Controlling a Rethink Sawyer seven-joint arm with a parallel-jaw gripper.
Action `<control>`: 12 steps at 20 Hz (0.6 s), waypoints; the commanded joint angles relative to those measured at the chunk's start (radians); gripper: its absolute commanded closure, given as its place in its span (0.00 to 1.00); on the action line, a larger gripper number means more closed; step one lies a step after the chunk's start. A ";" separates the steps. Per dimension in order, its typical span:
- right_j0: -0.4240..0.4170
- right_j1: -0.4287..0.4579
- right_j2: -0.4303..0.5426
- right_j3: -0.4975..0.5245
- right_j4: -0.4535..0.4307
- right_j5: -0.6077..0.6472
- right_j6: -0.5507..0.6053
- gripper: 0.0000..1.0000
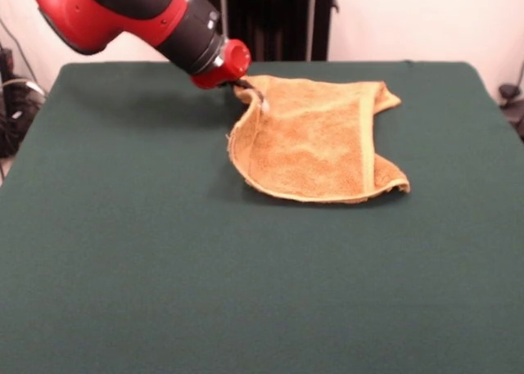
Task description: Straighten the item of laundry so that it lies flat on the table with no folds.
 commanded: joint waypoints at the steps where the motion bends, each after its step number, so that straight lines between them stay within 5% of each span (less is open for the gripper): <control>1: 0.056 -0.115 0.019 0.039 -0.212 -0.057 -0.236 1.00; 12: 0.023 -0.079 0.049 0.034 -0.216 -0.040 -0.237 1.00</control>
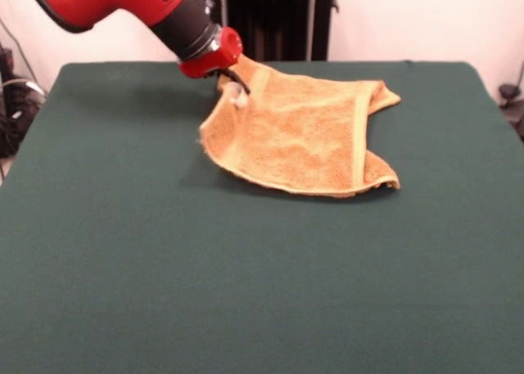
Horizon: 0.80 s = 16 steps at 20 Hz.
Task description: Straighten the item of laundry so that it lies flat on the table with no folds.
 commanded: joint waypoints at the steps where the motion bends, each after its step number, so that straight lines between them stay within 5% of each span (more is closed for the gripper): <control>1: 0.022 0.020 0.048 -0.028 -0.067 0.014 -0.243 1.00; 16: -0.010 0.020 0.070 -0.094 -0.096 0.085 -0.373 1.00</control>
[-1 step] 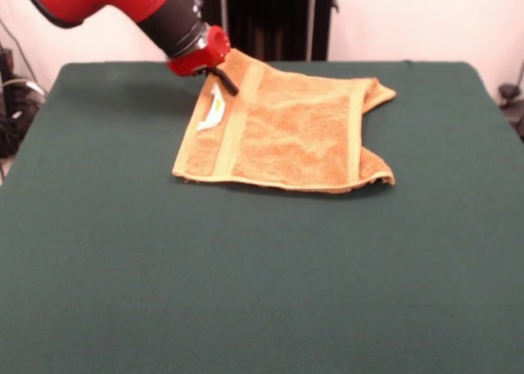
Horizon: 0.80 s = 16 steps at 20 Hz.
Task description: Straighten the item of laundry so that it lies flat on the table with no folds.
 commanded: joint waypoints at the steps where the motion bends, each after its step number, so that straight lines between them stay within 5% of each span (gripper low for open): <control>1: 0.034 0.025 0.066 -0.102 -0.077 0.088 -0.376 1.00; 16: 0.034 0.034 0.053 -0.229 -0.118 0.147 -0.553 1.00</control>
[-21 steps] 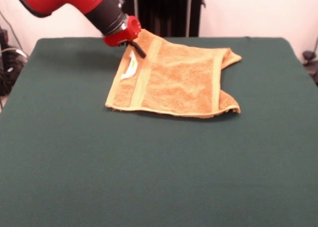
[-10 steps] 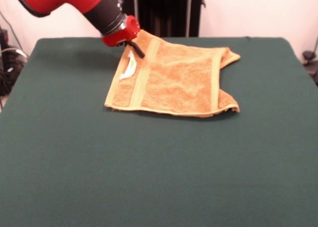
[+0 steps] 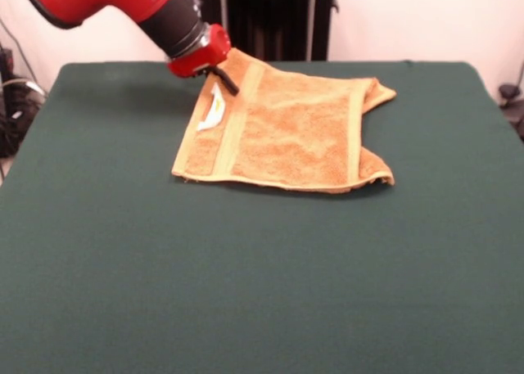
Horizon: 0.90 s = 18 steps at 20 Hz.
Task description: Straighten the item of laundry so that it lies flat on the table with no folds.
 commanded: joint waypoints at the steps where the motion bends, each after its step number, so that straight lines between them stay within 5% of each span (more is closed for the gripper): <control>1: 0.036 0.025 0.038 -0.226 -0.101 0.129 -0.439 1.00; 6: 0.042 -0.027 0.033 -0.195 -0.019 0.185 -0.391 1.00; 13: 0.068 -0.077 0.008 -0.095 0.077 0.153 -0.178 1.00; 18: 0.067 -0.073 -0.007 -0.137 0.066 0.188 -0.249 1.00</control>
